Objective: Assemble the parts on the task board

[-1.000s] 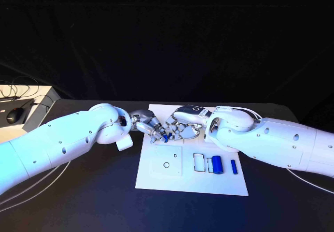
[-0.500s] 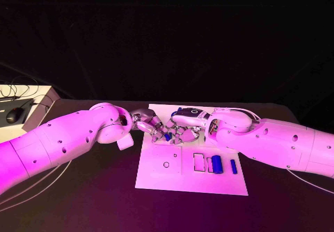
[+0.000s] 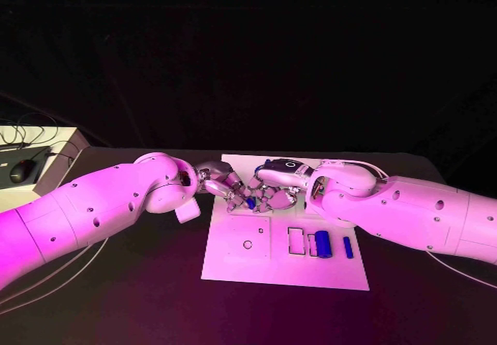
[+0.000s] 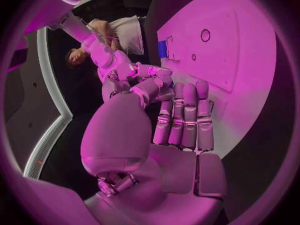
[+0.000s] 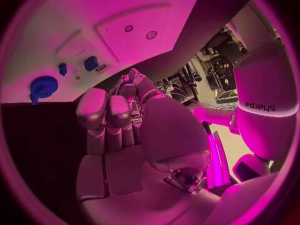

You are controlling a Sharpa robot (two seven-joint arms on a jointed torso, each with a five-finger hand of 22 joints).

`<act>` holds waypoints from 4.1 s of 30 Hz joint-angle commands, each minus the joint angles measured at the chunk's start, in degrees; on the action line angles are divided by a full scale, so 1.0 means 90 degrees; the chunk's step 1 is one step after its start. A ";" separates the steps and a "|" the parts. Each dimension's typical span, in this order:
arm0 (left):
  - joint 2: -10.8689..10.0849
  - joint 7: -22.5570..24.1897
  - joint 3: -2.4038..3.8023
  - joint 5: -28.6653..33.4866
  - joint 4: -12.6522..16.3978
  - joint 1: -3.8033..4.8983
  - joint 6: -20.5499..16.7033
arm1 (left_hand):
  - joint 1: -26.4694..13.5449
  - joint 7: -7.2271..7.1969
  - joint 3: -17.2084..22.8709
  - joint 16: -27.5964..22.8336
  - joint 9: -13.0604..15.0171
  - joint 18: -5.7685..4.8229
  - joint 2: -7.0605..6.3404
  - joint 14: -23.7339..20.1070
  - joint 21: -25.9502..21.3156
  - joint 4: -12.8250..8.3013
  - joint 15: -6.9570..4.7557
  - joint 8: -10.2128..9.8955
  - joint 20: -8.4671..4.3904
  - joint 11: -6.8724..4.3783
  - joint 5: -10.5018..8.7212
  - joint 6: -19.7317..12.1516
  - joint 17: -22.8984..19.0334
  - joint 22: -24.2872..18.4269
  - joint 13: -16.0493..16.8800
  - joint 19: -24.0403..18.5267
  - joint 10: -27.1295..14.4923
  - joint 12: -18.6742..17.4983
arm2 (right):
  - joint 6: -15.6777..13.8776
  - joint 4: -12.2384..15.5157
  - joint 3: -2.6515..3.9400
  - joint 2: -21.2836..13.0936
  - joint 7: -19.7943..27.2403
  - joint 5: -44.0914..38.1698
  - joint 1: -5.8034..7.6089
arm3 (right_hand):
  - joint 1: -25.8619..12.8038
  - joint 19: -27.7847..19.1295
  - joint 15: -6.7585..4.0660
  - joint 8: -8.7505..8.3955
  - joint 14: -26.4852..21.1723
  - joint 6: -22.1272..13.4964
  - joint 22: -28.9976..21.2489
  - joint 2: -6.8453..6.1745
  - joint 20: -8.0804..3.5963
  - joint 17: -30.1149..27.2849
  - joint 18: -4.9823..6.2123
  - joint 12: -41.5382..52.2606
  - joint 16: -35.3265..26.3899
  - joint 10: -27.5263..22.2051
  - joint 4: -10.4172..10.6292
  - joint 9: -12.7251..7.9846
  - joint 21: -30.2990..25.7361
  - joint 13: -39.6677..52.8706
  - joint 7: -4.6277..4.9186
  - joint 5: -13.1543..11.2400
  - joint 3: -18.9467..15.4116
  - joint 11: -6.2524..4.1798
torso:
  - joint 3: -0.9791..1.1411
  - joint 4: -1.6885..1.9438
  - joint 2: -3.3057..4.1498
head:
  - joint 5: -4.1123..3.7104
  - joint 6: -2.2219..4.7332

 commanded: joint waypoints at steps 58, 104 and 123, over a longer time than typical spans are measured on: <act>-0.0670 0.0812 0.0008 0.3301 0.0438 -0.0561 -0.1818 | 0.0903 0.0330 -0.3280 0.0029 -0.0112 -0.0056 0.0164 -0.0373 -0.1325 0.1252 0.0320 -0.0013 0.0396 0.0320 -0.0097 -0.1631 -0.0140 -0.0678 0.0118 0.0274 -0.0779 0.0758 | -0.3116 -0.0092 -0.0018 -0.0207 0.0056 0.1734 -0.0309 | 0.0115 0.0115 0.0003 0.0049 0.0118 0.0501 0.0743 -0.0289 -0.0037 0.0208 -0.0132 -0.0054 -0.0028 0.0095 0.0283 0.0014 0.0107 0.0014 0.0126 -0.0279 0.0469 -0.0011 | -0.0011 -0.0004 -0.0009 | 0.0005 0.0205; -0.0006 0.3070 0.0347 0.5810 0.1123 -0.1369 -0.4108 | 0.0805 0.0244 -0.4324 -0.3018 -0.0123 -0.0489 0.0164 -0.1200 -0.2699 0.1721 0.1003 -0.0013 0.1095 0.0788 -0.0192 -0.1305 -0.2372 -0.7114 -0.0544 -0.0633 -0.1179 -0.0574 | -0.4288 -0.0224 0.0095 0.0222 0.0400 0.4314 -0.0629 | 0.0085 0.0140 0.0042 0.0045 0.0126 0.0341 0.0748 -0.0297 0.0003 0.0278 -0.0103 0.0003 0.0014 0.0059 0.0309 0.0012 0.0126 0.0023 0.0218 -0.0274 0.0555 0.0040 | -0.0008 -0.0005 0.0012 | 0.0079 0.0482; 0.0084 0.2772 0.0372 0.5280 0.1040 -0.1365 -0.3990 | 0.0012 0.0017 -0.4181 -0.2717 0.0119 -0.0625 -0.0081 -0.1078 -0.2653 0.2600 0.0880 0.0008 0.0961 0.0604 -0.0247 -0.0708 -0.2359 -0.7566 -0.0525 -0.0436 -0.0586 -0.0533 | -0.4175 -0.0079 0.0098 0.0259 0.0397 0.4353 -0.0633 | 0.0076 0.0140 0.0048 0.0041 0.0127 0.0302 0.0755 -0.0294 0.0009 0.0307 -0.0102 0.0028 0.0046 0.0053 0.0302 0.0010 0.0171 0.0027 0.0231 -0.0279 0.0561 0.0047 | -0.0006 -0.0005 0.0010 | 0.0082 0.0428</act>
